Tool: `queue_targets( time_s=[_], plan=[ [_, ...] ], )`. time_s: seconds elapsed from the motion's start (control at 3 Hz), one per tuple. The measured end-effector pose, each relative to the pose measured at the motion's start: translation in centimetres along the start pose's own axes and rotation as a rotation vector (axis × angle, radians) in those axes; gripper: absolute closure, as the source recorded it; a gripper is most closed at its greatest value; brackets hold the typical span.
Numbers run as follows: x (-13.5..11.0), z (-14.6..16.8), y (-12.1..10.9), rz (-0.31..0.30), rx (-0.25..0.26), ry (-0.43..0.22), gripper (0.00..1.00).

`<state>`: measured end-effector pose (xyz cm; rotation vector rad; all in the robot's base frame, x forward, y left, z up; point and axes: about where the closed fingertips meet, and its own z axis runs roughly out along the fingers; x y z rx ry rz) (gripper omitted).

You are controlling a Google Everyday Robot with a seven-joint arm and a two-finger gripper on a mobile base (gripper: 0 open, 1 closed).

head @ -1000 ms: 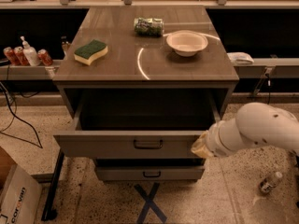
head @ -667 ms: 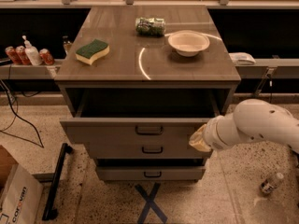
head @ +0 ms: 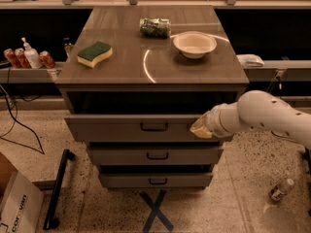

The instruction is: Close top drawer

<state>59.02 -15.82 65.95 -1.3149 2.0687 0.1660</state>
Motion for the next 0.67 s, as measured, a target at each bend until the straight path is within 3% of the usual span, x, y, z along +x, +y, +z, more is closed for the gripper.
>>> queue_targets(
  time_s=[0.33, 0.67],
  plan=[
    [-0.28, 0.19, -0.31, 0.0, 0.004, -0.006, 0.11],
    [-0.34, 0.27, -0.25, -0.001, 0.002, -0.007, 0.0]
  ],
)
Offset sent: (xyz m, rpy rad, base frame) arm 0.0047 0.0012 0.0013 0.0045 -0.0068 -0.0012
